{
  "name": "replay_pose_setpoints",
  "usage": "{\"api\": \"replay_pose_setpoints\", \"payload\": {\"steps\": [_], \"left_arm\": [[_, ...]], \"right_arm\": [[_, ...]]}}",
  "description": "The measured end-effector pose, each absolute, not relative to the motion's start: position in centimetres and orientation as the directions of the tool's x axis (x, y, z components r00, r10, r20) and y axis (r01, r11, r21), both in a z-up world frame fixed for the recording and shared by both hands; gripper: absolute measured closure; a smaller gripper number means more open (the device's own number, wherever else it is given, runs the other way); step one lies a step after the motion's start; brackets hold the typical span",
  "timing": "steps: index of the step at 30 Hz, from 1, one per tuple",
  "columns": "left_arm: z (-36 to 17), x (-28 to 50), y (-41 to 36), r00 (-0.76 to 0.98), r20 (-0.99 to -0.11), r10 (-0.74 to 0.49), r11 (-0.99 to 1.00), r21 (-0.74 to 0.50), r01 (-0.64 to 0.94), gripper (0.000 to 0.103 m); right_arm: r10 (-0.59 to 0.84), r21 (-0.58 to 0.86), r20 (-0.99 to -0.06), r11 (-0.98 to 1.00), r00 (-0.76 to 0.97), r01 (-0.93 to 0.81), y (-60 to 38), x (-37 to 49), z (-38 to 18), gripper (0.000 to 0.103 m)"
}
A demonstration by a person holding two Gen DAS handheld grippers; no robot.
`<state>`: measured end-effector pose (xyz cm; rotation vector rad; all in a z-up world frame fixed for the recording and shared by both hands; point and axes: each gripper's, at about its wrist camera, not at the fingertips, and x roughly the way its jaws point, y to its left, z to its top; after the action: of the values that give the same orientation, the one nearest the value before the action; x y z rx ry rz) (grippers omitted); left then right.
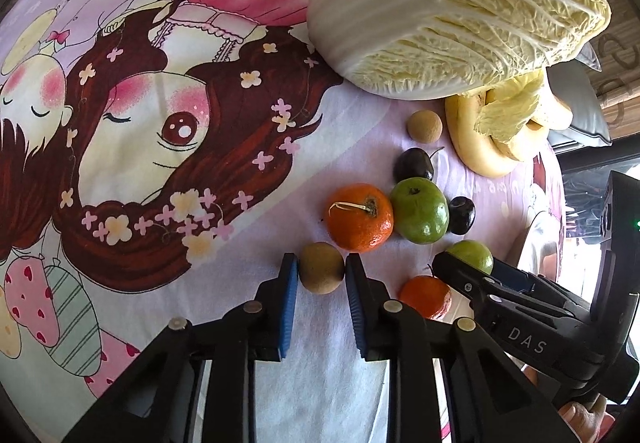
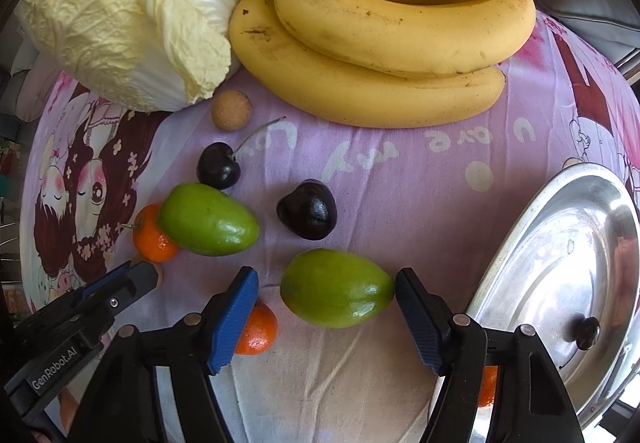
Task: Organize fruits
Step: 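Close the left tool on the brown round fruit while the right tool grasps the green mango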
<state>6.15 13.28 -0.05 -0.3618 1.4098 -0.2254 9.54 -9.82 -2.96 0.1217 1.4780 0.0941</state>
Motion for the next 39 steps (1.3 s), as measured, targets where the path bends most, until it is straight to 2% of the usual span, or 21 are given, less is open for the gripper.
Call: {"api": "replay_pose_setpoints", "payload": {"steps": [3,9,30,39], "left_arm": [[-0.4,6.2,13.0,0.144,-0.919,-0.367,0.924,-0.378,-0.057,0.078],[-1.1,6.4,12.7,0.134,-0.92,-0.367,0.924,-0.378,-0.063,0.078],[-2.2,7.4,12.9,0.129,-0.922,-0.365,0.921,-0.378,-0.098,0.078],[-1.6,7.4,11.5,0.15,-0.936,-0.318,0.941,-0.331,-0.07,0.078]], "right_arm": [[0.14,0.142,-0.986,0.99,0.094,0.018,-9.8,9.5,-3.2,0.032],[0.129,0.132,-0.988,0.991,0.089,0.028,-10.3,9.5,-3.9,0.041],[0.109,0.111,-0.99,0.994,0.089,0.024,-9.7,9.3,-4.8,0.041],[0.122,0.125,-0.987,0.992,0.101,0.023,-9.6,9.4,-4.2,0.044]]}}
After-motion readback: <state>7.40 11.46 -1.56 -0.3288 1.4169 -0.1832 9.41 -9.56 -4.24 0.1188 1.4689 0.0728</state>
